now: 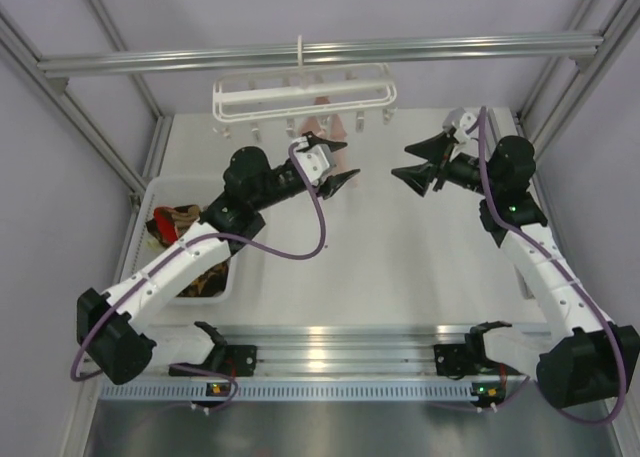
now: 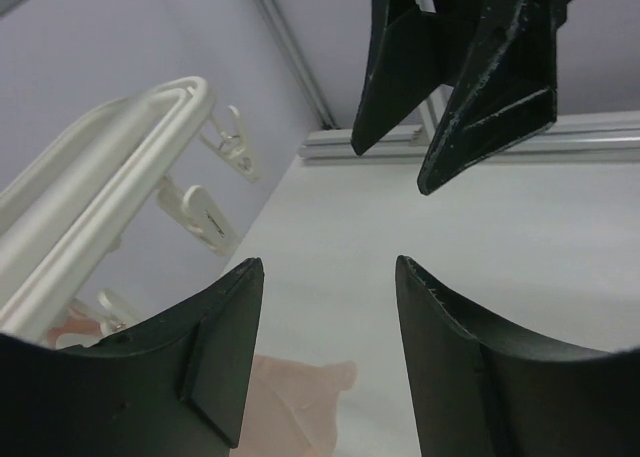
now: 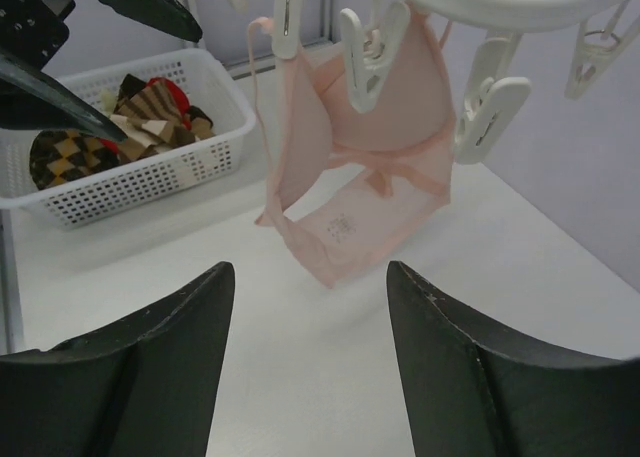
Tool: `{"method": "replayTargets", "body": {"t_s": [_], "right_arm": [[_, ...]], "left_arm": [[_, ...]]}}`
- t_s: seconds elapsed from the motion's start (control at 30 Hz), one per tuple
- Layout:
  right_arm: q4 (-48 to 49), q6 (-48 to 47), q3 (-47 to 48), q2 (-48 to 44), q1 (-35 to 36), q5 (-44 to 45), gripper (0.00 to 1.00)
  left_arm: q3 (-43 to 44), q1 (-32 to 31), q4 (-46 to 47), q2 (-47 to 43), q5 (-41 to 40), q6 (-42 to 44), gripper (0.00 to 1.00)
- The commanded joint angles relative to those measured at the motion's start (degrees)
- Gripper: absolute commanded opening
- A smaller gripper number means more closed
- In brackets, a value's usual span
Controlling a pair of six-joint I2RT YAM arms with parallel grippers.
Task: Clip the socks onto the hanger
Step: Open the clamp at the hanger.
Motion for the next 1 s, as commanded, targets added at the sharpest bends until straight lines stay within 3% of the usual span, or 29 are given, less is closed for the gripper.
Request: {"method": "replayTargets", "body": {"t_s": [0.0, 0.13, 0.4, 0.67, 0.97], "right_arm": [[7.0, 2.9, 3.7, 0.3, 1.0, 0.8, 0.62], [4.1, 1.6, 3.8, -1.0, 1.0, 2.5, 0.61], [1.3, 3.0, 2.9, -3.8, 0.5, 7.5, 0.61], [0.6, 7.8, 4.5, -3.3, 0.2, 3.8, 0.61], [0.1, 8.8, 7.9, -0.1, -0.2, 2.8, 0.61]], "left_arm": [[-2.1, -4.2, 13.9, 1.7, -13.3, -0.9, 0.61], [-1.5, -7.7, 17.5, 5.9, -25.4, -2.6, 0.56], [-2.4, -12.7, 23.6, 11.3, -44.0, -6.3, 0.63], [-1.4, -12.9, 28.8, 15.2, -51.9, -9.7, 0.73], [-0.5, -12.9, 41.5, 19.9, -50.3, -6.2, 0.74]]}}
